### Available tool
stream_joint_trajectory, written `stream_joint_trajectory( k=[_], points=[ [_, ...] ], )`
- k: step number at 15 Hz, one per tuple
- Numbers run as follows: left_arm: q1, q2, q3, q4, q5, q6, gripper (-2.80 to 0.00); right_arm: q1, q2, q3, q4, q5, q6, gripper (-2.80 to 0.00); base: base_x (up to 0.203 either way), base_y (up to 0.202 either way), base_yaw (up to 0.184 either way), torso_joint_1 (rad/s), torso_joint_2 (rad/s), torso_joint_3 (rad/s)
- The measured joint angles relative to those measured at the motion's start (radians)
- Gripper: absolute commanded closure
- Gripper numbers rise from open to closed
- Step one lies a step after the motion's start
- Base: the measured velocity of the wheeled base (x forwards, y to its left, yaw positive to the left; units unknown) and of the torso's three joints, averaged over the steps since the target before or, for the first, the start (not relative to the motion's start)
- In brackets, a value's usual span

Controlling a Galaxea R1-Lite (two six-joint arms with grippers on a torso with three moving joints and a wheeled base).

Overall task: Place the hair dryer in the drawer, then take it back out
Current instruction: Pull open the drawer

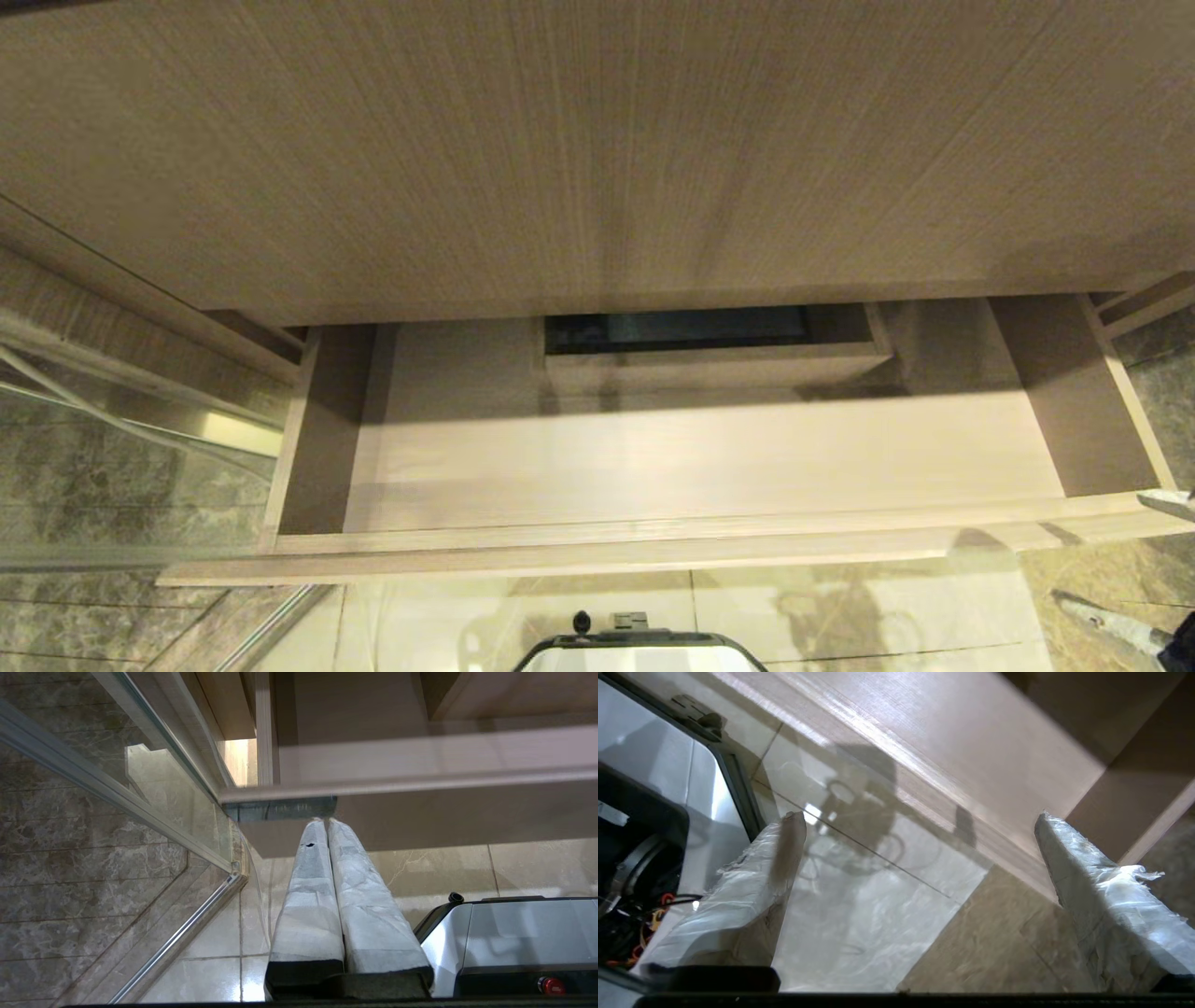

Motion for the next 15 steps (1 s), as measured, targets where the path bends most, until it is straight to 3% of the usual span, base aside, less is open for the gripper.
stream_joint_trajectory(
  k=[9, 15],
  points=[
    [0.0, 0.0, 0.0, 0.0, 0.0, 0.0, 0.0, -0.132, -0.111, -0.023, 0.075, -0.001, 0.047, 0.0, 0.0, 0.0, 0.0, 0.0, 0.0, 0.0],
    [0.0, 0.0, 0.0, 0.0, 0.0, 0.0, 0.0, -0.185, -0.239, 0.03, 0.1, 0.005, 0.231, 0.0, 0.0, 0.0, 0.0, 0.0, 0.0, 0.0]
  ],
)
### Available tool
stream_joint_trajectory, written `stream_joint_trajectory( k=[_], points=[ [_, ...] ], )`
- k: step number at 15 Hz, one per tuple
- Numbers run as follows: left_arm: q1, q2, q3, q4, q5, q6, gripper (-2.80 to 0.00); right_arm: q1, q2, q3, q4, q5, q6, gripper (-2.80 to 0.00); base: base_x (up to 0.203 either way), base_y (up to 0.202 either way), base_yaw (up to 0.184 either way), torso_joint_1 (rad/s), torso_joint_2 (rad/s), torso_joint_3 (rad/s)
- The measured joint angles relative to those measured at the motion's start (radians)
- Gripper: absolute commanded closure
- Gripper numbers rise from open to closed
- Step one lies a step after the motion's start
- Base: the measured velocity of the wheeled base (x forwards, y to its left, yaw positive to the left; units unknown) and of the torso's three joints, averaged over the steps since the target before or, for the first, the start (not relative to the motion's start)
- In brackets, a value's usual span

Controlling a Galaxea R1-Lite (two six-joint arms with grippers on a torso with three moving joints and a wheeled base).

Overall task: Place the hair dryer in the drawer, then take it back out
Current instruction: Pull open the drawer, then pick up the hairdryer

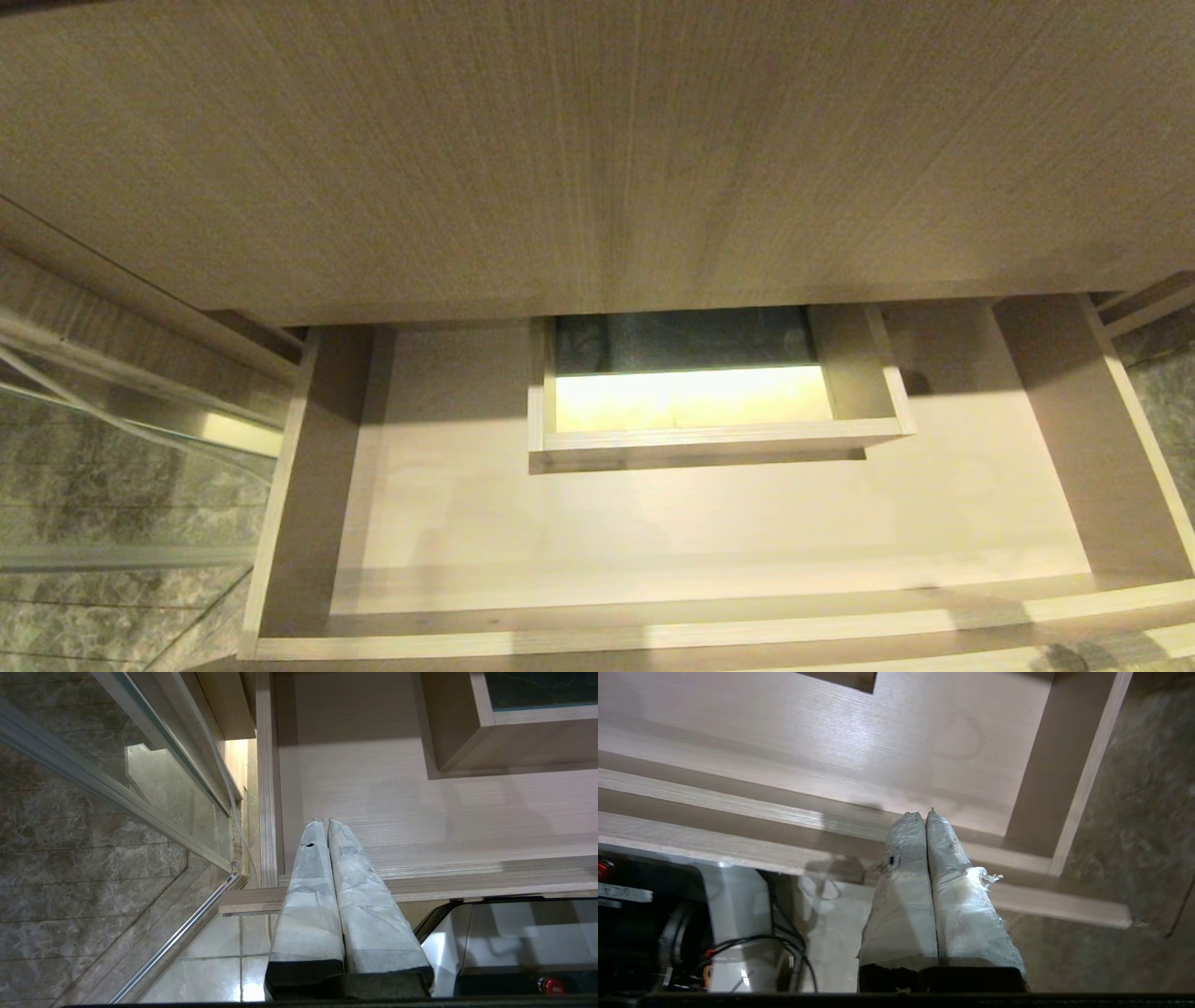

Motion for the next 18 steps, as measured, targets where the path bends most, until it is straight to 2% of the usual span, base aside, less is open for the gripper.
stream_joint_trajectory(
  k=[9, 11, 15, 18],
  points=[
    [0.0, 0.0, 0.0, 0.0, 0.0, 0.0, 0.0, 0.044, -0.449, 0.261, 0.007, -0.018, 0.169, 0.0, 0.0, 0.0, 0.0, 0.0, 0.0, 0.0],
    [0.0, 0.0, 0.0, 0.0, 0.0, 0.0, 0.0, 0.058, -0.54, 0.296, -0.018, -0.045, 0.183, 0.0, 0.0, 0.0, 0.0, 0.0, 0.0, 0.0],
    [0.0, 0.0, 0.0, 0.0, 0.0, 0.0, 0.0, 0.114, -0.615, 0.37, -0.216, -0.109, 0.194, 0.0, 0.0, 0.0, 0.0, 0.0, 0.0, 0.0],
    [0.0, 0.0, 0.0, 0.0, 0.0, 0.0, 0.0, 0.158, -0.628, 0.394, -0.184, -0.128, 0.205, 0.0, 0.0, 0.0, 0.0, 0.0, 0.0, 0.0]
  ],
)
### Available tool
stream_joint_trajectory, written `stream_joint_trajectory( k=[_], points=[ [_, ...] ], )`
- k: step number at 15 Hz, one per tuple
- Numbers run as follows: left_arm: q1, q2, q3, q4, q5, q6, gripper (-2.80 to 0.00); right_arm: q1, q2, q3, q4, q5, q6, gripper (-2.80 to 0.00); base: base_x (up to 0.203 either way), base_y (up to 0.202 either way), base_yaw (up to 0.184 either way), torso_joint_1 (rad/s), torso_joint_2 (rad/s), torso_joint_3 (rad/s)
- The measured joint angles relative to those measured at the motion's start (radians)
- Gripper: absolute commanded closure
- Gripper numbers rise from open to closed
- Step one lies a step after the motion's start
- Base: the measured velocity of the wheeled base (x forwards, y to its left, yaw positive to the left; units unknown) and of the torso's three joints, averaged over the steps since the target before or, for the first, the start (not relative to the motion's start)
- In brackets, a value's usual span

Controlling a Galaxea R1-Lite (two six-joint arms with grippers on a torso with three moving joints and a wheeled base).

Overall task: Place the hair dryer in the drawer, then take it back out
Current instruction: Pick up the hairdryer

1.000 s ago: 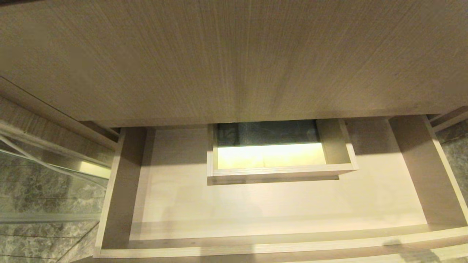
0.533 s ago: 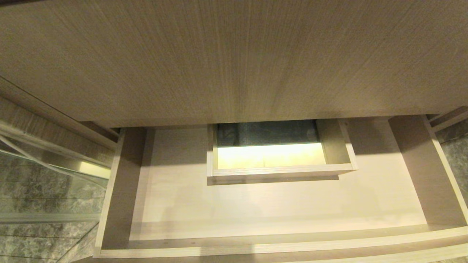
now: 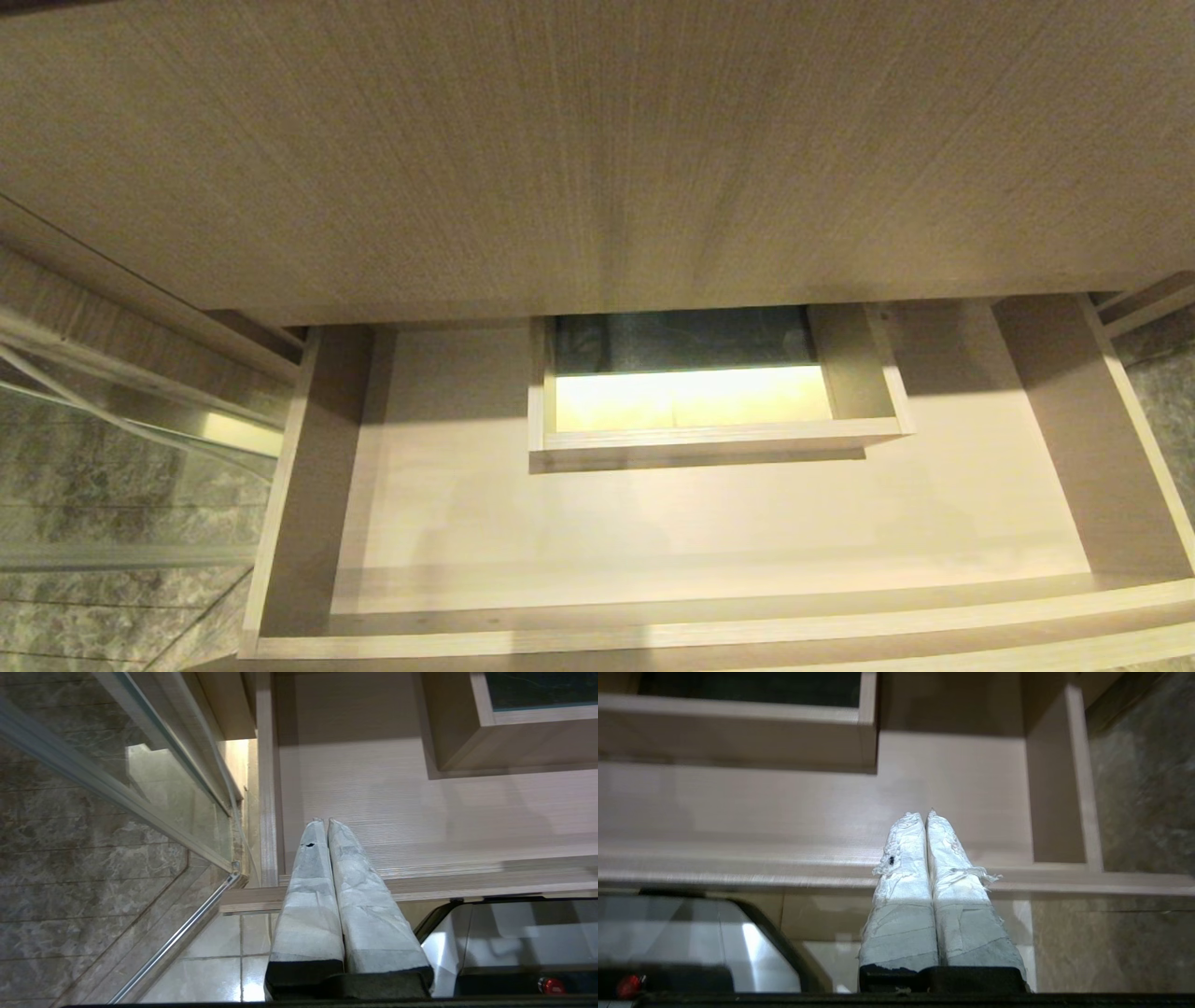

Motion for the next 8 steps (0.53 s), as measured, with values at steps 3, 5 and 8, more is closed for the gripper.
stream_joint_trajectory(
  k=[3, 5, 8],
  points=[
    [0.0, 0.0, 0.0, 0.0, 0.0, 0.0, 0.0, 0.006, -0.003, 0.013, -0.023, 0.092, -0.009, 0.0, 0.0, 0.0, 0.0, 0.0, 0.0, 0.0],
    [0.0, 0.0, 0.0, 0.0, 0.0, 0.0, 0.0, 0.011, -0.004, 0.031, -0.018, 0.153, 0.008, 0.0, 0.0, 0.0, 0.0, 0.0, 0.0, 0.0],
    [0.0, 0.0, 0.0, 0.0, -0.001, 0.0, 0.0, 0.017, -0.004, 0.037, -0.105, 0.15, 0.04, 0.0, 0.0, 0.0, 0.0, 0.0, 0.0, 0.0]
  ],
)
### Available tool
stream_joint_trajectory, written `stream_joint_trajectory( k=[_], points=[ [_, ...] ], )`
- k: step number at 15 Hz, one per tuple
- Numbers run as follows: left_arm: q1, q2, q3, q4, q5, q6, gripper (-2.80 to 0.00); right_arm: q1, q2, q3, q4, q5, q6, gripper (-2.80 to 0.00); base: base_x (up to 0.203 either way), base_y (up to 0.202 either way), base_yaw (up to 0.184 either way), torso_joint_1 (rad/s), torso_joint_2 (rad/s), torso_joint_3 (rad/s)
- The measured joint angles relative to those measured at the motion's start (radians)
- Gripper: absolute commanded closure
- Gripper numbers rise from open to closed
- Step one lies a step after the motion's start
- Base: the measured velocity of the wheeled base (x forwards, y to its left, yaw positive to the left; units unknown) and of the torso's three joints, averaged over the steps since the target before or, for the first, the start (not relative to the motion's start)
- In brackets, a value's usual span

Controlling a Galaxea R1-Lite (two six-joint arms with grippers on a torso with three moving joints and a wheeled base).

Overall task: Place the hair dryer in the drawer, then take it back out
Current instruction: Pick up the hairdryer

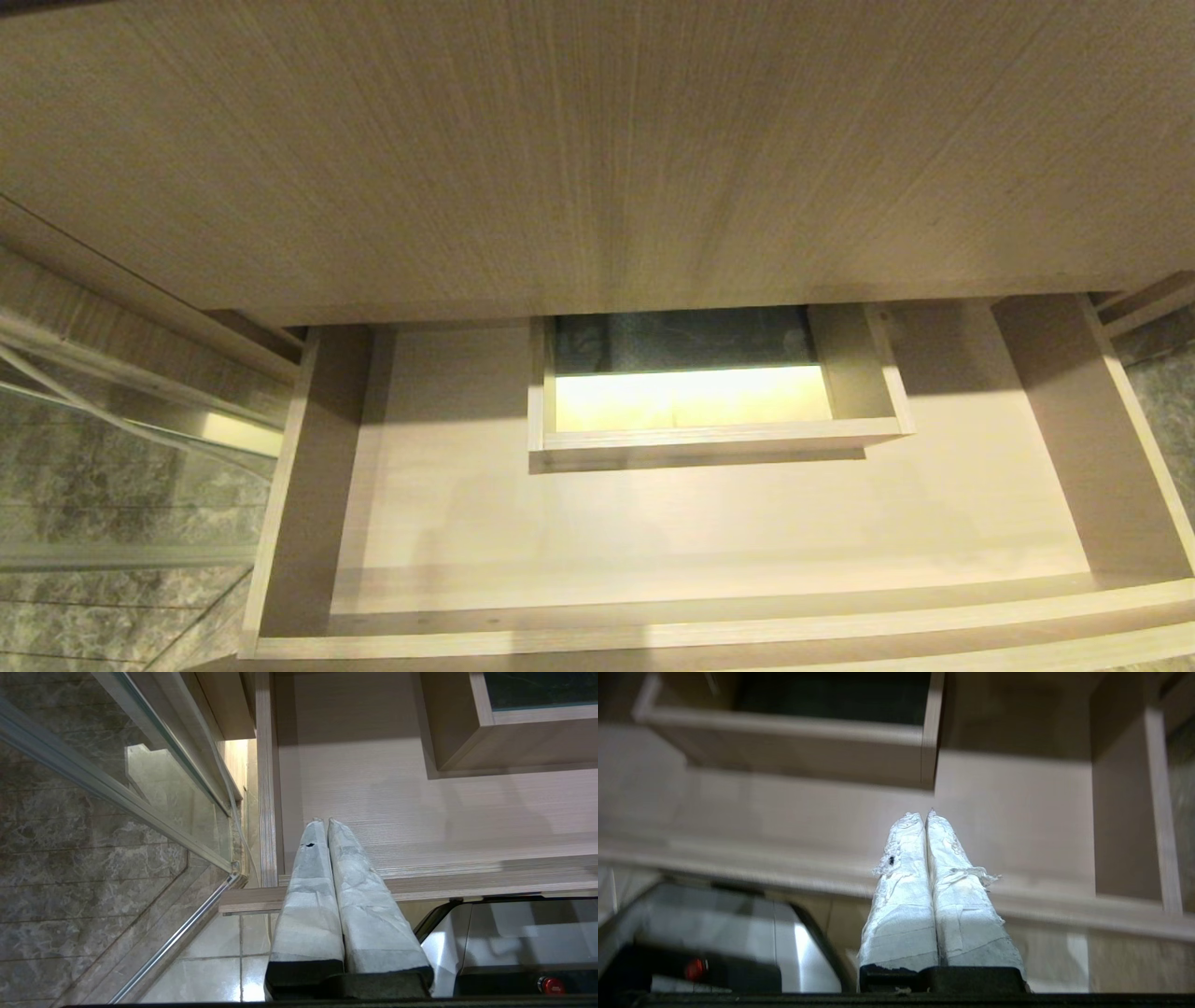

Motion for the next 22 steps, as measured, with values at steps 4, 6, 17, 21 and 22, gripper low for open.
stream_joint_trajectory(
  k=[4, 6, 17, 21, 22],
  points=[
    [0.0, 0.0, 0.0, 0.0, 0.0, 0.0, 0.0, 0.001, 0.0, 0.002, -0.01, -0.001, 0.01, 0.0, 0.0, 0.0, 0.0, 0.0, 0.0, 0.0],
    [0.0, 0.0, 0.0, 0.0, 0.0, 0.0, 0.0, 0.001, 0.0, 0.003, -0.01, -0.001, 0.01, 0.0, 0.0, 0.0, 0.0, 0.0, 0.0, 0.0],
    [0.0, 0.0, 0.0, 0.0, 0.0, -0.001, 0.0, 0.001, 0.0, 0.003, -0.01, -0.002, 0.01, 0.0, 0.0, 0.0, 0.0, 0.0, 0.0, 0.0],
    [0.0, 0.0, 0.0, 0.0, 0.0, 0.0, 0.0, 0.001, 0.0, 0.003, -0.01, -0.002, 0.01, 0.0, 0.0, 0.0, 0.0, 0.0, 0.0, 0.0],
    [0.0, 0.0, 0.0, -0.001, 0.0, -0.001, 0.0, 0.001, 0.0, 0.003, -0.01, -0.002, 0.01, 0.0, 0.0, 0.0, 0.0, 0.0, 0.0, 0.0]
  ],
)
